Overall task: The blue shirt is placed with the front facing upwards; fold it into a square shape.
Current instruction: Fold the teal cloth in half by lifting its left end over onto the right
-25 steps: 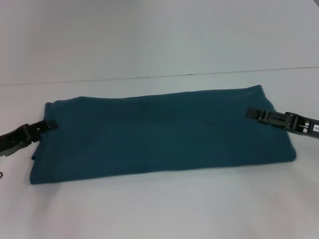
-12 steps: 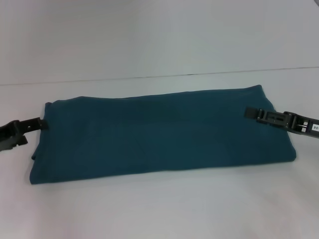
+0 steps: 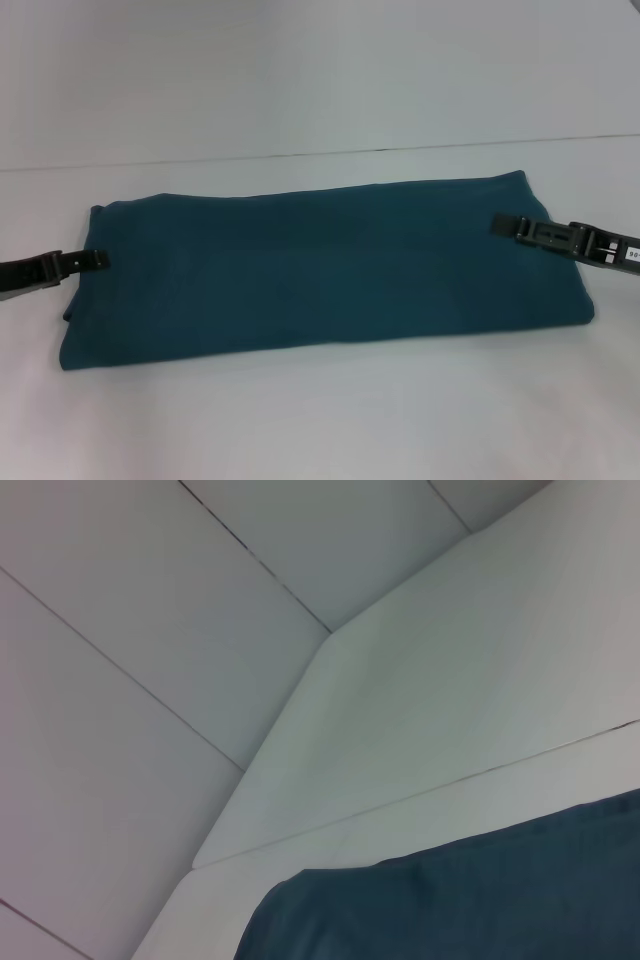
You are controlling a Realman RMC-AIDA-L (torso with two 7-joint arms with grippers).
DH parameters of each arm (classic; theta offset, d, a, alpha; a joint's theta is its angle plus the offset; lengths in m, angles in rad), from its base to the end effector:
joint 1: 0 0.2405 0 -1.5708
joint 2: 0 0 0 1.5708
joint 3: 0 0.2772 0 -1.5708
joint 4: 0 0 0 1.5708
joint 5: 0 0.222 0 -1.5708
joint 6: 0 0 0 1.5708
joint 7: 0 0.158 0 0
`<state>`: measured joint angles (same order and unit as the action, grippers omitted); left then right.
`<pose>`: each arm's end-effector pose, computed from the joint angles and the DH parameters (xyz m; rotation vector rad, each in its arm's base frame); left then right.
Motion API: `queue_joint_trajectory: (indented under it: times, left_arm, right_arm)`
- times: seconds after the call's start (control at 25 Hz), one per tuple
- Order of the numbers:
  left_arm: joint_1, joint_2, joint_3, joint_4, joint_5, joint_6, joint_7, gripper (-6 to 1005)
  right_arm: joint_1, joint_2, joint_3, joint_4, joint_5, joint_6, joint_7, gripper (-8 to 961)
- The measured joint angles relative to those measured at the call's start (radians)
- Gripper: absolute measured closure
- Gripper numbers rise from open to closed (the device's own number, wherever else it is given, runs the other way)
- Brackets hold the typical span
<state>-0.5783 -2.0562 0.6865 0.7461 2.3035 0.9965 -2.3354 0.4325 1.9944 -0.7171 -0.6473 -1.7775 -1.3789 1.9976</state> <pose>-0.3449 0.4250 0.0207 -1.9001 -1.5456 -0.3992 0.3273 0.3688 0.0321 -2.1639 1.4740 0.9253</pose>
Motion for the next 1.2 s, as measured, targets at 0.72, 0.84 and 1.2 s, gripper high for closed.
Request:
queue_joint_trajectory:
  times: [0.72,0.84,1.2]
  left_arm:
    - [-0.022,-0.004,0.019,-0.061,0.030,-0.068,-0.054,96]
    - [-0.024,-0.003,0.019,-0.063,0.040,-0.070,-0.065,96]
    - [-0.030,-0.005,0.020,-0.072,0.068,-0.069,-0.080,96]
  right_arm:
    - [-0.006,0.000,0.000,0.000,0.000,-0.005,0.002,38]
    - [-0.006,0.000,0.000,0.000,0.000,-0.006,0.003,38]
    - [-0.006,0.000,0.003,0.000,0.000,-0.006,0.001,38]
